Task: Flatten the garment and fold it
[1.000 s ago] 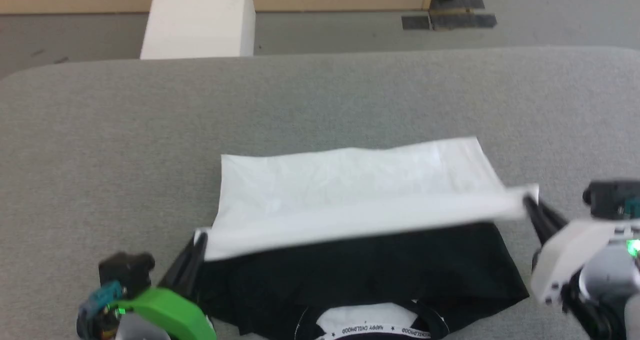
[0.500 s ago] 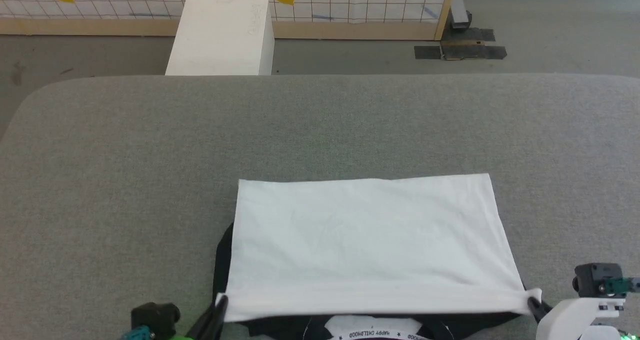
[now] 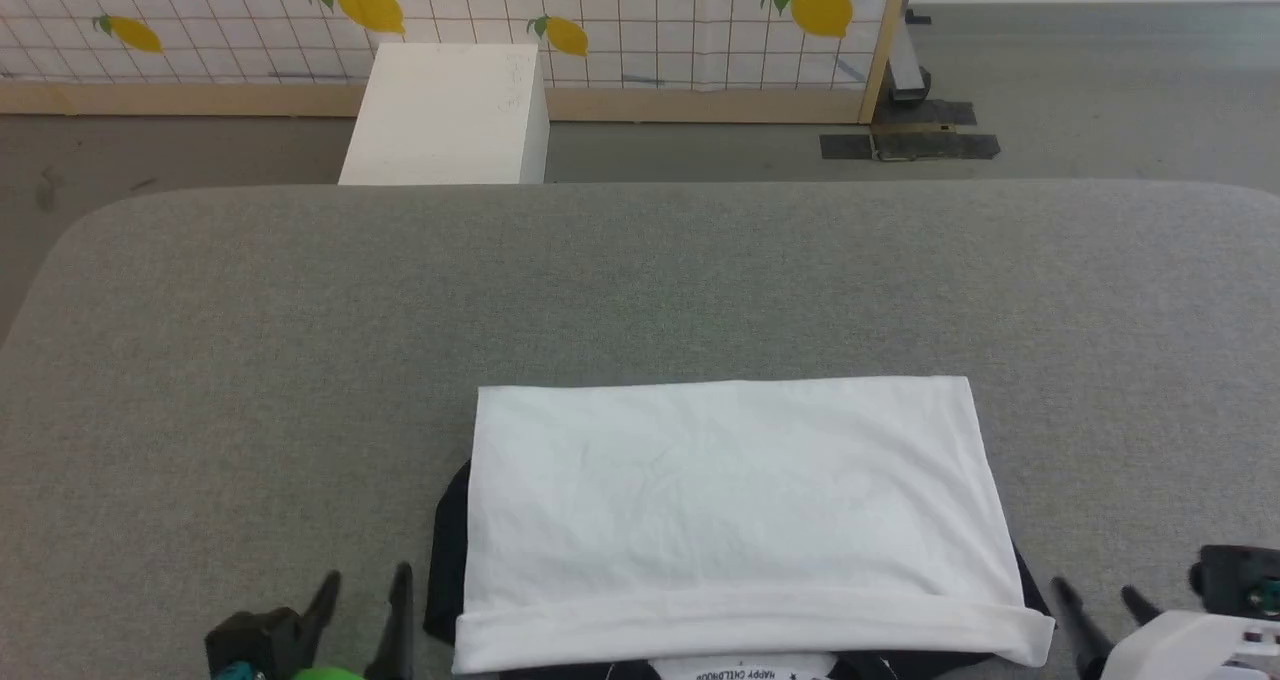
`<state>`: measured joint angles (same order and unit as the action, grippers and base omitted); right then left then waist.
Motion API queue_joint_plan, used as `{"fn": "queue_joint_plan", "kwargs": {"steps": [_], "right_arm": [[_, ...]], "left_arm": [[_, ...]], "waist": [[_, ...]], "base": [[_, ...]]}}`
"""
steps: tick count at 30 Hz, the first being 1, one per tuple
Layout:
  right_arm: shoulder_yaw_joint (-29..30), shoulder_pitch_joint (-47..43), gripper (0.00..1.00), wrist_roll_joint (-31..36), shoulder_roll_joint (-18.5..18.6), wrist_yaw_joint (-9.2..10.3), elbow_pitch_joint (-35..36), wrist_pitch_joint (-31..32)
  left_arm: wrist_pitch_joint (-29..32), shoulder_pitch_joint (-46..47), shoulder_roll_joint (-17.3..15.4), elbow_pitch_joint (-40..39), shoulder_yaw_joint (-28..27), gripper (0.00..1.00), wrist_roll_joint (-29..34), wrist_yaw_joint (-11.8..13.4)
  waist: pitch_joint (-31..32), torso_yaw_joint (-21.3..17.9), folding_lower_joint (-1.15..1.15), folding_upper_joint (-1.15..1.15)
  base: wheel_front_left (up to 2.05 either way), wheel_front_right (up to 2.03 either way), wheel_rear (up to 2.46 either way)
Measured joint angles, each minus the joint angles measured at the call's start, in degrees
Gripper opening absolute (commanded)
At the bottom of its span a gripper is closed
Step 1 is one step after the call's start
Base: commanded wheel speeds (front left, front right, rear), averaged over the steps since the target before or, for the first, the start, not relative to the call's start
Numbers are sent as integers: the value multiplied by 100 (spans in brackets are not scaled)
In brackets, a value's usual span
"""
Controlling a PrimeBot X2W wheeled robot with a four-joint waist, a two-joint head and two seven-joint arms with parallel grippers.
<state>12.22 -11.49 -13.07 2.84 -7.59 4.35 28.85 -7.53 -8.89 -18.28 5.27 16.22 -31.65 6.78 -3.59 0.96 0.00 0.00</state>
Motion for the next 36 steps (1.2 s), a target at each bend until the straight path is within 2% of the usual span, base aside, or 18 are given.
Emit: {"fn": "queue_joint_plan", "kwargs": {"steps": [8, 14, 17, 24, 30, 31, 32, 33, 34, 36], "right_arm": [[24, 504, 100, -147, 4, 1, -333, -884], [-129, 1064, 100, -189, 3, 1, -1151, -1043], [-179, 1364, 100, -213, 3, 1, -1674, -951], [-294, 1917, 100, -226, 4, 1, -2828, -383], [-438, 2230, 100, -225, 47, 1, -3288, 93], [-448, 2260, 85, -236, 56, 1, -3320, 156], [-486, 2294, 41, -260, 74, 2, -3349, 236], [-504, 2312, 16, -292, 88, 3, -3361, 285], [-537, 2321, 0, -365, 100, 3, -3367, 313], [-592, 2320, 0, -435, 81, 2, -3357, 307]], "left_arm": [[-631, 612, -5, 16, -114, 100, 743, 348], [-694, 1150, 103, 181, -212, 100, 1135, 392], [-695, 1360, 188, 180, -301, 100, 1289, 359], [-702, 1583, 268, 304, -466, 100, 1518, 46], [-704, 1658, 399, 375, -554, 100, 1584, -102], [-704, 1660, 405, 385, -571, 100, 1599, -123], [-704, 1662, 415, 401, -591, 100, 1604, -137], [-708, 1662, 426, 416, -606, 100, 1604, -156], [-719, 1662, 439, 435, -624, 100, 1605, -177], [-720, 1662, 474, 458, -646, 100, 1606, -204]], "waist": [[95, -25, 0, 0], [108, -1, 0, 0], [117, -5, 0, 0], [137, -3, 0, 0], [140, 26, 0, 0], [142, 27, 0, 0], [144, 29, 0, 0], [145, 29, 0, 0], [146, 28, 0, 0], [145, 21, 0, 0]], "base": [[0, 0, 0], [0, 0, 0], [0, 0, 0], [0, 0, 0], [0, 0, 0], [0, 0, 0], [0, 0, 0], [0, 0, 0], [0, 0, 0], [0, 0, 0]]}}
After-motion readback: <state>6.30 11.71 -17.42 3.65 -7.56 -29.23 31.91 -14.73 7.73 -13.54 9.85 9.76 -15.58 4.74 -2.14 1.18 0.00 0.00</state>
